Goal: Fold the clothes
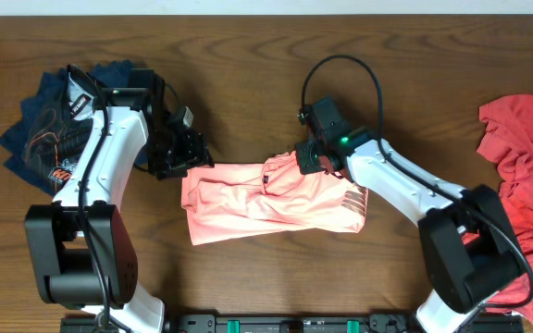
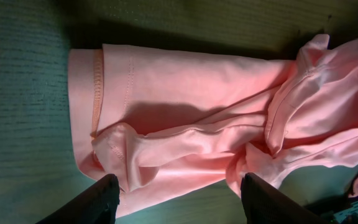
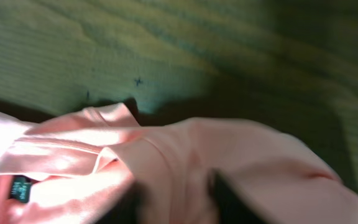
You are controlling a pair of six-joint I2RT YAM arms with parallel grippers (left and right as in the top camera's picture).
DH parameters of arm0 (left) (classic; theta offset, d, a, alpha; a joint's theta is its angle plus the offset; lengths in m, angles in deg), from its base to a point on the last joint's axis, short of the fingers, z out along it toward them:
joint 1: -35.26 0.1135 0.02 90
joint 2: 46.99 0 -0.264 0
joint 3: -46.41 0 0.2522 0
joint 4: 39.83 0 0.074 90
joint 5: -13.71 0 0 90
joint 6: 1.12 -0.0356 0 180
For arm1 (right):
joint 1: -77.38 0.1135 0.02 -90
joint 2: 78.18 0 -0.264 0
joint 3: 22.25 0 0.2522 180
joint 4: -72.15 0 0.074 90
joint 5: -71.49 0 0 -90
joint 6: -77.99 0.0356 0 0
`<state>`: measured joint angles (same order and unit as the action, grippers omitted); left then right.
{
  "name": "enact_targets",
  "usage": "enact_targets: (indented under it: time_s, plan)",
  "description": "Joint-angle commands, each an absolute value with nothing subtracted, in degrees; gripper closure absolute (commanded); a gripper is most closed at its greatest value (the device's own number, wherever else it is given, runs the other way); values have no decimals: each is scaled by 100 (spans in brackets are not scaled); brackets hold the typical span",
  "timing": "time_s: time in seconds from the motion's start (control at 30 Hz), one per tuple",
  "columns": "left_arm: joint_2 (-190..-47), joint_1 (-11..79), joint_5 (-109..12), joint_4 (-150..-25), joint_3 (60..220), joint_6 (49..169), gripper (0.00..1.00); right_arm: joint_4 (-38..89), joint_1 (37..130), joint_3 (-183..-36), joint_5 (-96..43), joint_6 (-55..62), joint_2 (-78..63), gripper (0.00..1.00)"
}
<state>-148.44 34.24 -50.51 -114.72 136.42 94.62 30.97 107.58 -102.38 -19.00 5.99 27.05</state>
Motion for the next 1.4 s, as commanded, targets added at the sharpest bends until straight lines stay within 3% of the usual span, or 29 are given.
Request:
enact_targets:
  time_s: [0.0, 0.3, 0.57, 0.6, 0.67, 0.77, 0.83, 1.17, 1.37]
  plan:
    - [-14783, 3428, -5016, -11498, 13614, 9385, 36, 3084, 10856, -10257, -1988, 596, 2716, 99]
    - [-14783, 3428, -5016, -11494, 13614, 9385, 36, 3010, 11026, -10277, -2613, 157, 1776, 95]
    - [-14783, 3428, -5016, -11494, 13614, 9383, 36, 2431, 11527, -10264, -2659, 89, 2003, 92]
    - [-14783, 3428, -5016, -11496, 13614, 9385, 36, 2431, 11588, -10264, -2630, 76, 2086, 89]
    - [-14783, 3428, -5016, -11496, 13614, 9385, 36, 2442, 11686, -10264, -2475, 83, 2235, 71]
    - [-14783, 3428, -5016, -11498, 13614, 9385, 36, 2455, 11743, -10264, -2051, 277, 2423, 67]
    - [-14783, 3428, -5016, -11498, 13614, 9385, 36, 2481, 11741, -10264, -1784, 387, 2512, 55]
    - [-14783, 3428, -5202, -11664, 13614, 9383, 35, 2741, 11774, -10264, -2335, 358, 2886, 40]
    - [-14783, 3428, -5361, -11916, 13592, 9383, 25, 2874, 11772, -10283, -2388, 367, 2844, 24]
